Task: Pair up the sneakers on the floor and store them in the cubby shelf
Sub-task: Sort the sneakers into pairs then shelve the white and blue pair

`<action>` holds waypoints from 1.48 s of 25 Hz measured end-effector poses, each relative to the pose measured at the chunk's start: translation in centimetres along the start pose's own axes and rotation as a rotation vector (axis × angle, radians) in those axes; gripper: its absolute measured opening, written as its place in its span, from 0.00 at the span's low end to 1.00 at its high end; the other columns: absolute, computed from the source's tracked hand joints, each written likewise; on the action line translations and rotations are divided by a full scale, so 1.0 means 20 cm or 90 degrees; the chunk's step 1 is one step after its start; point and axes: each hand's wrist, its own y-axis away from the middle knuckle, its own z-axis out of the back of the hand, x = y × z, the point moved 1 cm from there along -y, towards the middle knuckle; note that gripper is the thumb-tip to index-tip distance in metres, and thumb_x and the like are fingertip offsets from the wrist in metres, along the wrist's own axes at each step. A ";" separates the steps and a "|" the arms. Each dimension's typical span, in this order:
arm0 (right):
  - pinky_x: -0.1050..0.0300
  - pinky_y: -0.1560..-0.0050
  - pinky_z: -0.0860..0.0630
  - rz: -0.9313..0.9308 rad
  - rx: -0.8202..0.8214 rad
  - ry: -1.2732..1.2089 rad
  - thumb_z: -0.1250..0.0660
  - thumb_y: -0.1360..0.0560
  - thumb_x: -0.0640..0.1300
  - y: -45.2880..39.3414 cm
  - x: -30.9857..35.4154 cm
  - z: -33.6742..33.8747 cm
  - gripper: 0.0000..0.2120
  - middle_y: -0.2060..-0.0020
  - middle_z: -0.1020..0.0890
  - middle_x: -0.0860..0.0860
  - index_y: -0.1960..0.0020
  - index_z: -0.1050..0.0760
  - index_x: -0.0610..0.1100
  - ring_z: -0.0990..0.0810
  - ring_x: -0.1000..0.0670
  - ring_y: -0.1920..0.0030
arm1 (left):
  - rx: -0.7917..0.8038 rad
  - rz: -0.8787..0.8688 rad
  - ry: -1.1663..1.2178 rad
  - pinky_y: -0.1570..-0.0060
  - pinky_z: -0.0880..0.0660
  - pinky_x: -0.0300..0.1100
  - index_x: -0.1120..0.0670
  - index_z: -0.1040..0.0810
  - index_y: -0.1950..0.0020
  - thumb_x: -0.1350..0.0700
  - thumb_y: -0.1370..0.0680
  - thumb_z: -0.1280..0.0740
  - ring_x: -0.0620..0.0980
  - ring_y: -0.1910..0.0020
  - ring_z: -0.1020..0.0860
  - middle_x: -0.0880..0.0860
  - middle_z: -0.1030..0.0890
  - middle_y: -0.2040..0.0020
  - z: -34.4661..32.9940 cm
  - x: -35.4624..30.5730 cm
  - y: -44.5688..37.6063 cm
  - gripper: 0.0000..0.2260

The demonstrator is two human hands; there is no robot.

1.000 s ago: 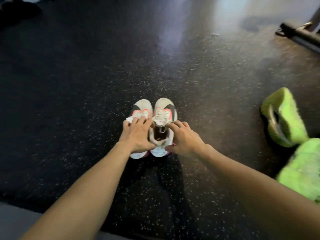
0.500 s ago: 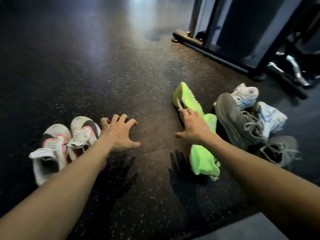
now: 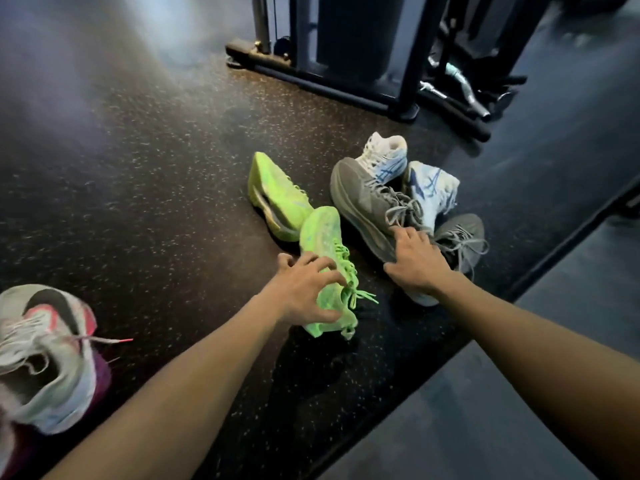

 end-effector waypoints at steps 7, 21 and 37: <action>0.41 0.30 0.39 -0.030 0.038 0.014 0.38 0.25 0.49 0.06 -0.10 -0.05 0.34 0.27 0.39 0.44 0.24 0.47 0.44 0.41 0.41 0.27 | 0.135 -0.154 -0.215 0.39 0.42 0.56 0.51 0.28 0.37 0.40 0.27 0.32 0.50 0.35 0.32 0.48 0.24 0.41 -0.12 -0.21 -0.09 0.23; 0.44 0.32 0.34 0.081 0.065 0.027 0.36 0.26 0.50 -0.10 0.20 -0.08 0.29 0.31 0.32 0.43 0.27 0.39 0.44 0.34 0.41 0.31 | 0.067 -0.018 -0.131 0.48 0.30 0.45 0.50 0.24 0.45 0.54 0.24 0.36 0.48 0.45 0.29 0.46 0.22 0.48 -0.02 0.09 0.26 0.09; 0.51 0.44 0.27 0.129 0.132 -0.210 0.22 0.34 0.42 -0.67 0.62 -0.20 0.26 0.43 0.20 0.43 0.39 0.27 0.37 0.22 0.46 0.45 | -0.143 0.314 0.082 0.55 0.32 0.40 0.52 0.26 0.48 0.47 0.23 0.32 0.47 0.46 0.29 0.44 0.23 0.50 -0.10 0.63 0.56 0.10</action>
